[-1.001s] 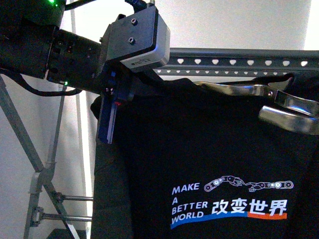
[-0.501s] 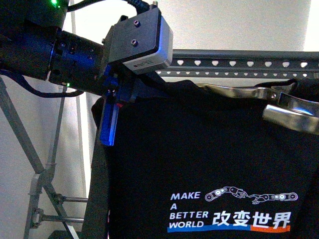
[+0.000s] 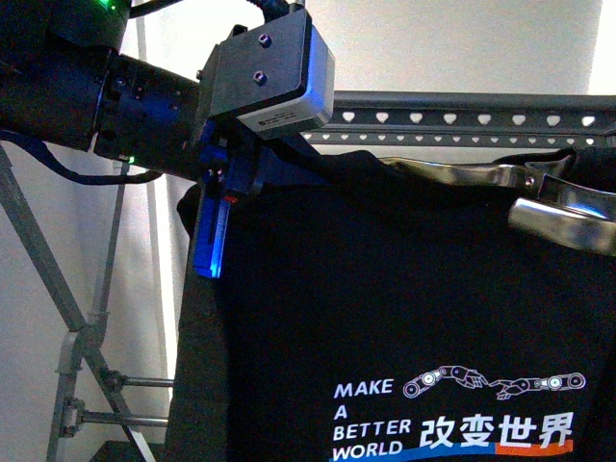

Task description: Hang clothes on hanger

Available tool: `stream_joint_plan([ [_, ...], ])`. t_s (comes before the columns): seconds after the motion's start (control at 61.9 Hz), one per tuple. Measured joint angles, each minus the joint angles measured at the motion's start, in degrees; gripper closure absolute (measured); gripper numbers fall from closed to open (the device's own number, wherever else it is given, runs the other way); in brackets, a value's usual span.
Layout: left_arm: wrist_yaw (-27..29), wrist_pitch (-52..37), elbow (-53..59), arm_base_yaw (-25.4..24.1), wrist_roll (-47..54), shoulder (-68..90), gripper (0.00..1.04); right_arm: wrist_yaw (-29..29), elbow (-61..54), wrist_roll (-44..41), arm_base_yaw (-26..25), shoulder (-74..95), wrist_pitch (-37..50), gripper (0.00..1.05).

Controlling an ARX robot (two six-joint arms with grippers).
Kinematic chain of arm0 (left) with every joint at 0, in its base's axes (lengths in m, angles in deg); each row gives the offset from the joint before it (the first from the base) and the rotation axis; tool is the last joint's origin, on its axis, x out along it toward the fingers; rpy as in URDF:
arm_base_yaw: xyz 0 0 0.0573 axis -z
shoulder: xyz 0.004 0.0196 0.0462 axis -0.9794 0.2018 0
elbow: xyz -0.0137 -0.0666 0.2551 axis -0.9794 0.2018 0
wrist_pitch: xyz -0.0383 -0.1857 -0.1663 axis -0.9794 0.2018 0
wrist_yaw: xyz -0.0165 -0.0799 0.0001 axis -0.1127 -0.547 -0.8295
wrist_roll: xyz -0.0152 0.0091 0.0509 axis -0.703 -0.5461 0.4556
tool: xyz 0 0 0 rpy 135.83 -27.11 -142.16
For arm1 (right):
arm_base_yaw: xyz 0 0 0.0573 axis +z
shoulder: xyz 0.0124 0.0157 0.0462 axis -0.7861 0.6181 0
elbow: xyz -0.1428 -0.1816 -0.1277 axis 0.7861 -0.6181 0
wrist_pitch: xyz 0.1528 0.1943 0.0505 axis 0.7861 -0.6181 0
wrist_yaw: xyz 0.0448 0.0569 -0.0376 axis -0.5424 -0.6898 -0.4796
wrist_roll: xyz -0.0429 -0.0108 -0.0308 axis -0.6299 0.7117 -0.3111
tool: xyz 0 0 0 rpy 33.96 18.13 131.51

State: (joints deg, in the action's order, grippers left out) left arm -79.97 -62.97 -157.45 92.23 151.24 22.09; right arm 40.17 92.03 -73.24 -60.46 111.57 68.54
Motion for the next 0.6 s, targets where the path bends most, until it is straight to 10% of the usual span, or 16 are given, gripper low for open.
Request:
stream_joint_plan([
  [0.226,0.00,0.00,0.00,0.00,0.02,0.00,1.00,-0.07,2.47,1.55,0.26,2.21,1.36,0.14],
  [0.597,0.00,0.00,0.00,0.00,0.02,0.00,1.00,-0.66,3.50,3.04,0.61,2.97,3.37,0.65],
])
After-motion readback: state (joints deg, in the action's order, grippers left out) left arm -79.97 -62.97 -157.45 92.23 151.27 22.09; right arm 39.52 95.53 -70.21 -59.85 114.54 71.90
